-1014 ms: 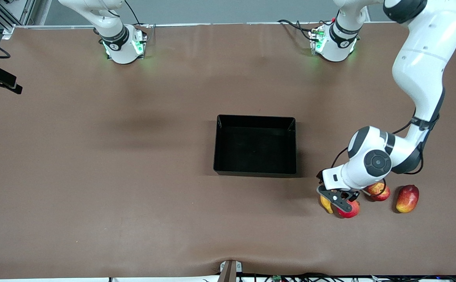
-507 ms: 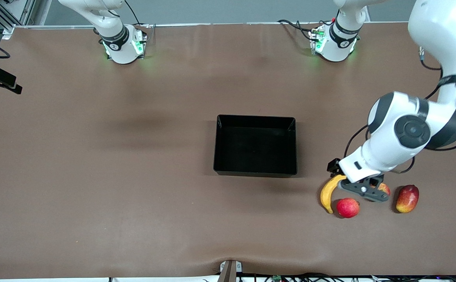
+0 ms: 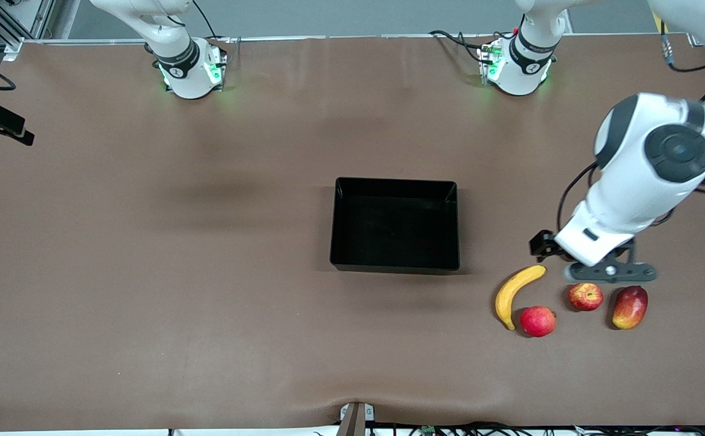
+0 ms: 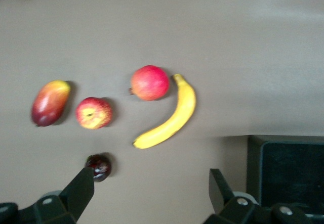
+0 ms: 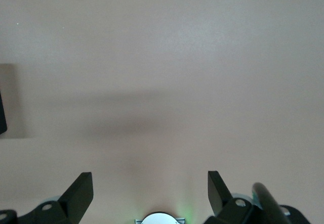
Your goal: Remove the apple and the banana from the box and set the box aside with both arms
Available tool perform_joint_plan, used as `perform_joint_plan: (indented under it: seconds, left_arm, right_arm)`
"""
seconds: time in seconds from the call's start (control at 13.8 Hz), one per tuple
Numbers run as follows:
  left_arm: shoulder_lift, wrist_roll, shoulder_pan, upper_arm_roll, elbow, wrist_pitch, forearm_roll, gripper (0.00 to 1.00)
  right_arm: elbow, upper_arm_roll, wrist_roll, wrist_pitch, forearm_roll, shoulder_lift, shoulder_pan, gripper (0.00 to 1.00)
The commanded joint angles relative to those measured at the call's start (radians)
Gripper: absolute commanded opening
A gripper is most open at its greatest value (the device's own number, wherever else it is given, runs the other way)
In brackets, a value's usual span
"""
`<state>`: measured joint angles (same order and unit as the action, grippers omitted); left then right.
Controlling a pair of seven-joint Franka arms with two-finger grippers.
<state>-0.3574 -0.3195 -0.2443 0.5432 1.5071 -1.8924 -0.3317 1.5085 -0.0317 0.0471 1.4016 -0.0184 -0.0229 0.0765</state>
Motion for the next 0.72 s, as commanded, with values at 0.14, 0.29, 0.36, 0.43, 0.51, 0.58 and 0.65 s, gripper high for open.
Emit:
perform_joint_plan:
  seconds: [0.14,0.29,0.36,0.43,0.51,0.58,0.65]
  left_arm:
    - [0.099,0.000,-0.050,0.000,-0.042,0.130,0.028,1.00]
    - [0.136,0.000,-0.061,0.004,-0.042,0.150,0.037,1.00]
    - [0.156,0.000,-0.059,0.004,-0.045,0.171,0.060,1.00]
    - [0.172,0.005,-0.064,0.004,-0.047,0.185,0.080,1.00]
    - [0.176,0.007,-0.067,0.004,-0.048,0.187,0.092,1.00]
    - [0.193,0.011,-0.061,-0.002,-0.048,0.188,0.098,1.00]
    - [0.215,0.020,-0.055,-0.012,-0.044,0.190,0.114,1.00]
  right_arm:
    - [-0.014,0.010,0.005,-0.004,-0.002,0.006,0.019,1.00]
    - [-0.014,0.010,0.005,-0.004,-0.002,0.006,0.023,1.00]
    - [-0.014,0.010,0.005,-0.004,-0.002,0.006,0.025,1.00]
    - [-0.014,0.010,0.005,-0.004,-0.002,0.006,0.023,1.00]
    - [-0.014,0.010,0.005,-0.004,-0.002,0.006,0.023,1.00]
    - [-0.014,0.010,0.005,-0.004,-0.003,0.006,0.023,1.00]
    - [-0.014,0.010,0.005,-0.004,-0.002,0.006,0.023,1.00]
